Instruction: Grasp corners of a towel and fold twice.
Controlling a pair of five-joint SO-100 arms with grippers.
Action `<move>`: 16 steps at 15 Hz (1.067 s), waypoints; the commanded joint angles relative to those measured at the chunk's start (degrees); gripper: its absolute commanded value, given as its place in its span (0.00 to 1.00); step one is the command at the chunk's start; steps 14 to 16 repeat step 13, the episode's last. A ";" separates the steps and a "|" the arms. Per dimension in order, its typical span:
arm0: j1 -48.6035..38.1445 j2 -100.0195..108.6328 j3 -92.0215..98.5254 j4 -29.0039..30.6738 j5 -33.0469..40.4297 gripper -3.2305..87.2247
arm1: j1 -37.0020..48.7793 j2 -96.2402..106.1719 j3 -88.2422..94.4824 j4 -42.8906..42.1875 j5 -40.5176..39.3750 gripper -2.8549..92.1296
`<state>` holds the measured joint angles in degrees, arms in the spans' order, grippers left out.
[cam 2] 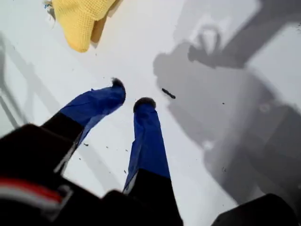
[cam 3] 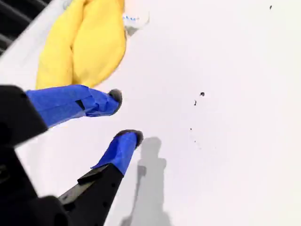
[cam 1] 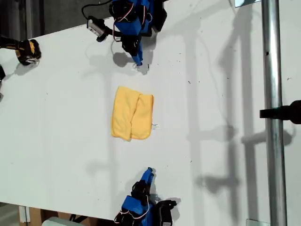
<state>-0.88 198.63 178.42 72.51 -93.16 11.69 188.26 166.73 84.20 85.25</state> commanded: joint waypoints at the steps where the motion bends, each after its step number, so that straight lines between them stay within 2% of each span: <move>1: -1.76 0.26 0.26 1.49 3.60 0.17 | -0.35 0.18 -0.70 1.23 0.00 0.16; 3: -1.49 0.26 0.26 1.14 39.37 0.17 | -0.53 0.18 -0.70 1.23 0.00 0.16; 4: -1.49 0.26 0.26 0.79 40.87 0.16 | -0.53 0.18 -0.70 1.23 0.00 0.16; 5: -1.76 0.26 0.26 1.32 38.06 0.16 | -0.53 0.18 -0.70 1.23 0.00 0.16; 16: -1.76 0.26 0.26 1.32 38.14 0.16 | -0.53 0.18 -0.70 1.23 0.00 0.16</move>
